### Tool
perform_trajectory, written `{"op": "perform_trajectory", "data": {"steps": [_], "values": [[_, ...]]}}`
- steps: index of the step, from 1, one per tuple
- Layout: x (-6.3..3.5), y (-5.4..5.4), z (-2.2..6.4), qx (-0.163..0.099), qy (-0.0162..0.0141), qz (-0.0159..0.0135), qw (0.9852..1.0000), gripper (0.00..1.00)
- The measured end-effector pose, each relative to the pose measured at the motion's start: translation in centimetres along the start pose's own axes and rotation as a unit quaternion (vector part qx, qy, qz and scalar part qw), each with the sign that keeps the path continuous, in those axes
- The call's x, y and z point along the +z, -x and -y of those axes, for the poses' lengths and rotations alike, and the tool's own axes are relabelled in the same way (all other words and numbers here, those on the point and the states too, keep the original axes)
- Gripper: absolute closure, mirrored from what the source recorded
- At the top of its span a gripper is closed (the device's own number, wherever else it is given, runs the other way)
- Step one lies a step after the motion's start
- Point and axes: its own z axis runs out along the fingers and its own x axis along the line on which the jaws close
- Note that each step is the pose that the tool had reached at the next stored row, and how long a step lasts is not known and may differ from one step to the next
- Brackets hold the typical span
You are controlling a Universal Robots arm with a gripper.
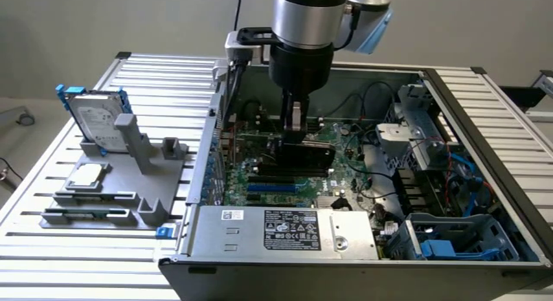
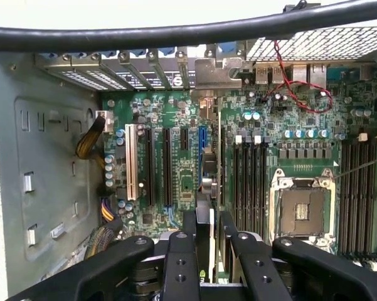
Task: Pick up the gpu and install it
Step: 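Insert the gpu into the slot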
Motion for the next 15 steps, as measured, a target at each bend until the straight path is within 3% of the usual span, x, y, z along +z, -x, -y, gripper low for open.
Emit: {"op": "perform_trajectory", "data": {"steps": [8,11,15], "values": [[0.12,-0.12,-0.36,0.000,-0.0004,-0.0002,1.0000,0.74],[0.34,-0.15,-0.66,0.000,-0.0048,0.0000,1.0000,0.74],[0.71,-0.19,-0.88,0.000,-0.0053,0.0002,1.0000,0.74]]}}
